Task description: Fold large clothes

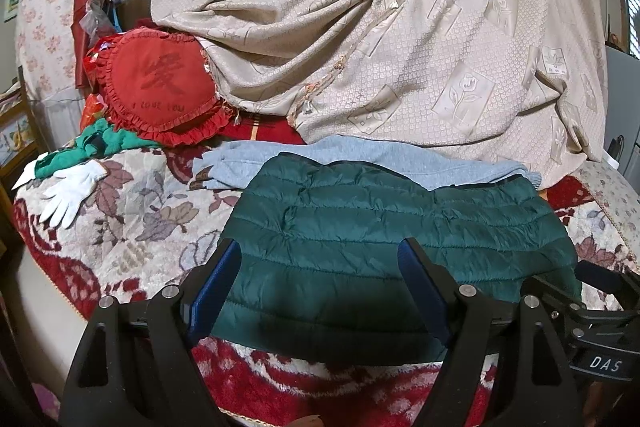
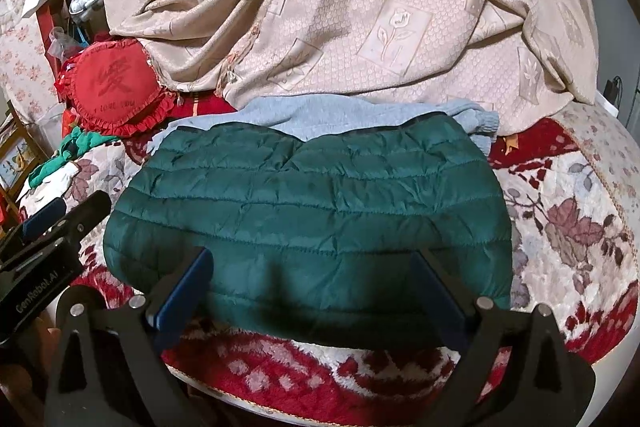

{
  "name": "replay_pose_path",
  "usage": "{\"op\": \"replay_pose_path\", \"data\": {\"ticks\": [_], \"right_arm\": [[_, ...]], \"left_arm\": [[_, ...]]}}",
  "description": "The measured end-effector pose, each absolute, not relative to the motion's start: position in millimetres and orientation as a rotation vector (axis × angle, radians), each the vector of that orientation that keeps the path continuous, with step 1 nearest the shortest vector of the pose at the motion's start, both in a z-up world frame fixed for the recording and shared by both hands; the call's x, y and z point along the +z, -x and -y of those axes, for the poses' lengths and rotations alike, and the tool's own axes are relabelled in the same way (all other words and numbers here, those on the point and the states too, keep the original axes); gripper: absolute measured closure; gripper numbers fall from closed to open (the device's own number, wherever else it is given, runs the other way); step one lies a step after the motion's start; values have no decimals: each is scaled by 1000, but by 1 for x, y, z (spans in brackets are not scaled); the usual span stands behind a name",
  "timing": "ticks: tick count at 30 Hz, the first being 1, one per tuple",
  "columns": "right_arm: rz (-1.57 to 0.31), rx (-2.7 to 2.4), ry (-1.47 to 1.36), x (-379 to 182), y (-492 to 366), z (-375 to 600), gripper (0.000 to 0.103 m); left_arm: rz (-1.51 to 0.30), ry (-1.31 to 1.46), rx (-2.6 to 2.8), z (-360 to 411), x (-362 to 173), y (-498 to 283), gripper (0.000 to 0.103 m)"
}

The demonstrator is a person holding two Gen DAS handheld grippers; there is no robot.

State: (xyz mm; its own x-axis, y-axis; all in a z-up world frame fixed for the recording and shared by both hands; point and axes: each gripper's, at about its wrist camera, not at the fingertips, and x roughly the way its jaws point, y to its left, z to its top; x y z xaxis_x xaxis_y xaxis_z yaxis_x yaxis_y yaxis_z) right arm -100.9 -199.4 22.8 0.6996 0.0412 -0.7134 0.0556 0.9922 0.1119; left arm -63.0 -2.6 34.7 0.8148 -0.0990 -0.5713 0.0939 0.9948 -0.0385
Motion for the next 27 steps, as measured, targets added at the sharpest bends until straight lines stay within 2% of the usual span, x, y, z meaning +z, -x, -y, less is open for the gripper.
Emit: {"op": "replay_pose_path", "data": {"ticks": [27], "right_arm": [[-808,-14,-130,19,97,196,3]], "left_arm": [[-619,3,-117,3,32,62,39]]}}
